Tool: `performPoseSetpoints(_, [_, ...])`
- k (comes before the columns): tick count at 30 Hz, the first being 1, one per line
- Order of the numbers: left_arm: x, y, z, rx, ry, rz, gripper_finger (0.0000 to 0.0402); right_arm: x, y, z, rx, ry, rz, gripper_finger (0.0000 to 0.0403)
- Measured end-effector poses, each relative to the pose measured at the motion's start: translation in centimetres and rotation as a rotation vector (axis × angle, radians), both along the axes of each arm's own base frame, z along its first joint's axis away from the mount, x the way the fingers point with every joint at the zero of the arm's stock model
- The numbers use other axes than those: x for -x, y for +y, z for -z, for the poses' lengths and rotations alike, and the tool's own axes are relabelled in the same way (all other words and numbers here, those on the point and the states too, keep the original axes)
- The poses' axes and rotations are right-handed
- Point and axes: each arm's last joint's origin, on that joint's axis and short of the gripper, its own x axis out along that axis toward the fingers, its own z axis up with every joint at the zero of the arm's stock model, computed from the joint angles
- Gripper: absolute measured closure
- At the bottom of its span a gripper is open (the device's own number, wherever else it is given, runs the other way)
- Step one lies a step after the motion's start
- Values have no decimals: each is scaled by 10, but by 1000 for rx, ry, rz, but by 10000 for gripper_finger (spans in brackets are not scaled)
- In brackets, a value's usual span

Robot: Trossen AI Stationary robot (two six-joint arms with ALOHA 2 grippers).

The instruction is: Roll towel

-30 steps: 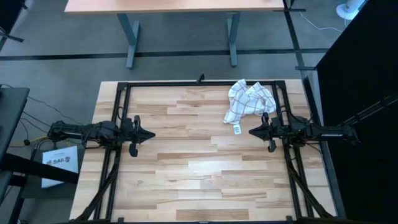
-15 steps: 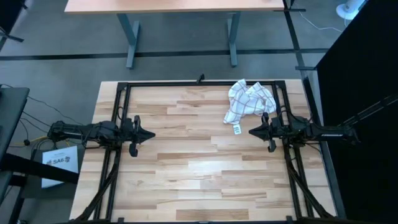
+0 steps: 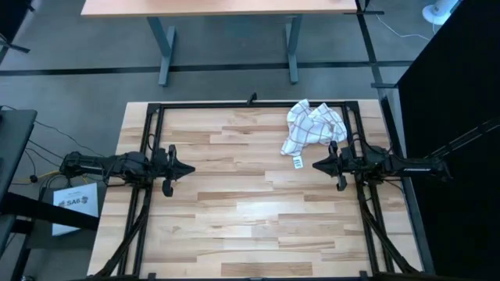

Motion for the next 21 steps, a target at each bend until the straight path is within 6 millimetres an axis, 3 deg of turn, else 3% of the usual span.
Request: performPoseSetpoints(21, [-1, 1, -5, -10, -72, -35, 400, 0, 0, 0, 0, 0, 0, 394])
